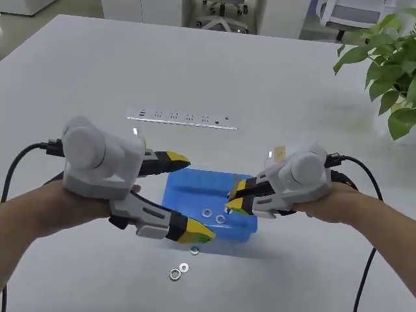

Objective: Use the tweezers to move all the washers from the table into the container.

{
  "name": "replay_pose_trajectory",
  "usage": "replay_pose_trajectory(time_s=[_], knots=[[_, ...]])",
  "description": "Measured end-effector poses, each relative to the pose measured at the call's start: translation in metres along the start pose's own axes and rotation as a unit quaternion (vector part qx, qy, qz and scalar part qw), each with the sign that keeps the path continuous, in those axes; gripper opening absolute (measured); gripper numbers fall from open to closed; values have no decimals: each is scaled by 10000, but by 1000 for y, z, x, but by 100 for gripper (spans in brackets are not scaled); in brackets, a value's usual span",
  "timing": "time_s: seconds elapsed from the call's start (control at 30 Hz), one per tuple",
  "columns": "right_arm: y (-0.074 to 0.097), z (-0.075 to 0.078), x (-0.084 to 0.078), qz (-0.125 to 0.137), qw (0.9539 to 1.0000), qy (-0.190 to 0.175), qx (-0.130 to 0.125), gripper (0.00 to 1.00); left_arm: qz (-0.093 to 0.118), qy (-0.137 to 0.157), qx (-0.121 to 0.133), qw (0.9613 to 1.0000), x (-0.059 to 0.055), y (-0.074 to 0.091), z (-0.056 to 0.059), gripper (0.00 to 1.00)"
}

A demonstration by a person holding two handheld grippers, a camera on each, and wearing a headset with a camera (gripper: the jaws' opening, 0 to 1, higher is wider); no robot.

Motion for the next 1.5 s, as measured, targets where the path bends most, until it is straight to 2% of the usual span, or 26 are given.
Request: replay_pose_trajectory(time_s=[0.2,0.53,0.73,1.1,1.5], knots=[[-3,0,-4,-20,10000,-7,36,9,-83,-90,-22,9999,3,-11,-10,74],[-5,-1,-6,-45,10000,13,75,9,-204,-278,-195,9992,6,-30,-13,43],[-4,-2,-6,-41,10000,30,80,9,-256,-383,-253,9986,6,-41,-16,28],[-3,-3,-7,-25,9999,80,105,9,-434,-673,-457,9957,6,-59,-17,15],[-2,-4,-7,-69,9997,200,143,9,-457,-907,-568,9932,11,-68,-12,7]])
Point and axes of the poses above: the centre of the closed fingertips' face, and the gripper's own axes: y roughly backward along the fingers, z roughly to its right, x roughly out of its top, the point moved 3 cm from there along y, roughly backward along the fingers, and after that the axes turned 13 degrees about y, right-handed, at the moved point
